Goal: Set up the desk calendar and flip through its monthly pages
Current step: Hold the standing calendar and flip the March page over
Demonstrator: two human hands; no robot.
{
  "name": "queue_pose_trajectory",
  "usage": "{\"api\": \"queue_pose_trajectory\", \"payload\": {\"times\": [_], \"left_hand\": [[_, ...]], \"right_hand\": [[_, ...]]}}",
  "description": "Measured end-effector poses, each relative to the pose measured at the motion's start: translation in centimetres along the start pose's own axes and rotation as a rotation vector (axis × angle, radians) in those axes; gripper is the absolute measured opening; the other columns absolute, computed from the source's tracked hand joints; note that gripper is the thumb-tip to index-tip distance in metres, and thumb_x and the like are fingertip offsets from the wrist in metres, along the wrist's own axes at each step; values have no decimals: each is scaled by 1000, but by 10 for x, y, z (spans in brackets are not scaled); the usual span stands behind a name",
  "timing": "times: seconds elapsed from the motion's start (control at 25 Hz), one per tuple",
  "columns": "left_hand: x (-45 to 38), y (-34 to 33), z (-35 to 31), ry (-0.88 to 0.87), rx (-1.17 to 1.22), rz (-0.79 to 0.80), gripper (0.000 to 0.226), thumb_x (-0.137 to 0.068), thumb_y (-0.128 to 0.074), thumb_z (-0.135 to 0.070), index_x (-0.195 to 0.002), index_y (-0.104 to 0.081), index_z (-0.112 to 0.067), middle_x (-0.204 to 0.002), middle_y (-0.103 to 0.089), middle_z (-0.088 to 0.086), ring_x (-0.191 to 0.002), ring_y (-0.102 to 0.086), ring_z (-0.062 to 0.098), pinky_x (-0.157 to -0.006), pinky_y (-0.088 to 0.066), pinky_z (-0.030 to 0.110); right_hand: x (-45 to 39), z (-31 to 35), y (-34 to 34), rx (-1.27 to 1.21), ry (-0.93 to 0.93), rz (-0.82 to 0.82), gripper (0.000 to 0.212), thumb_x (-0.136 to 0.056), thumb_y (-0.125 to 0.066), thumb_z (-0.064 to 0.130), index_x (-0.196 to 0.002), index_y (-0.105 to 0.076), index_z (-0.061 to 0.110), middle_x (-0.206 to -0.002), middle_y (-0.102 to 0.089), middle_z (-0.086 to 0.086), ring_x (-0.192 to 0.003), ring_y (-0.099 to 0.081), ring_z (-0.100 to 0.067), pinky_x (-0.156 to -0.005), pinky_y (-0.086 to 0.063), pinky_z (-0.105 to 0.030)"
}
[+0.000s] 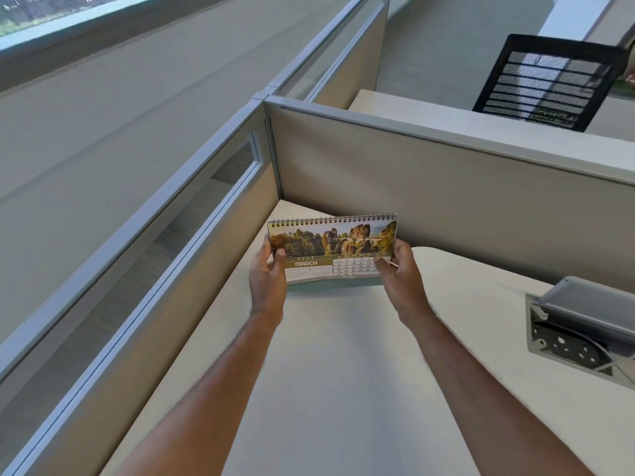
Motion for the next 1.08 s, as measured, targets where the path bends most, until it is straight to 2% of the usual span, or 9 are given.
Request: {"api": "queue_pose_trajectory", "payload": {"times": [0.12, 0.24, 0.32, 0.4, 0.56, 0.68, 0.84, 1.0, 1.08], "left_hand": [[-13, -3, -5, -54, -29, -1, 50, -109, -50, -13, -158, -44, -22, -136, -62, 9, -119, -69, 24, -79, -64, 21], [-25, -5, -7, -117, -102, -3, 51, -109, -49, -8, -158, -43, -19, -132, -56, 5, -123, -64, 21, -82, -62, 18], [-30, -4, -4, -159, -146, -11, 52, -108, -49, -6, -159, -42, -19, -134, -54, 5, -128, -62, 25, -85, -64, 25], [-32, -2, 2, -187, -155, -9, 56, -108, -50, -6, -160, -39, -22, -138, -53, 5, -132, -61, 31, -89, -66, 41], [-30, 0, 2, -252, -120, 26, 63, -108, -53, -22, -153, -32, -61, -146, -50, 1, -137, -57, 36, -89, -64, 59], [-28, 0, -4, -266, -187, 53, 64, -109, -51, -22, -151, -27, -63, -139, -46, -4, -137, -56, 28, -90, -65, 53], [-34, 2, -5, -244, -142, 67, 58, -110, -50, -15, -154, -36, -50, -149, -50, 4, -136, -60, 28, -88, -65, 53], [-34, 1, -8, -218, -118, 64, 53, -110, -48, -11, -149, -41, -45, -145, -54, 8, -131, -64, 29, -86, -66, 53], [-33, 3, -6, -216, -121, 71, 51, -110, -48, -12, -149, -41, -44, -145, -55, 8, -130, -65, 29, -86, -65, 55]], "right_hand": [[-20, -5, -4, -4, -8, 22, 35, -103, -57, 11, -137, -51, 15, -124, -68, 5, -109, -65, 2, -76, -50, -7], [-38, -13, -8, 7, -8, 34, 35, -102, -57, 9, -136, -52, 16, -128, -69, 3, -106, -66, 8, -82, -53, -12], [-46, -18, -9, 9, -5, 43, 35, -101, -58, 10, -135, -52, 18, -132, -69, 3, -115, -66, 0, -95, -55, -25], [-50, -23, -11, 10, -1, 58, 35, -100, -59, 9, -133, -53, 20, -134, -69, 3, -121, -65, -8, -103, -53, -34], [-53, -31, -17, 14, -24, 83, 36, -101, -59, 11, -134, -53, 23, -136, -68, 5, -124, -64, -11, -107, -52, -41], [-55, -33, -21, 14, -39, 92, 37, -101, -57, 11, -135, -51, 24, -137, -68, 5, -125, -63, -11, -109, -51, -43], [-54, -35, -24, -9, -59, 96, 40, -101, -55, 6, -137, -51, 21, -137, -67, 5, -125, -62, -9, -106, -53, -35], [-43, -35, -24, -38, -81, 50, 45, -101, -57, 7, -142, -51, 25, -134, -65, 9, -127, -60, -8, -83, -50, -6], [-38, -37, -24, -56, -69, -5, 50, -100, -61, 10, -147, -49, 24, -143, -60, 9, -130, -58, -9, -91, -53, -13]]}}
Point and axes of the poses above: each hand's wrist, its own x-axis away from the middle knuckle, its own y-axis out of the back of the hand, z = x × y, the point moved 3 cm from there along -x, towards the middle knuckle
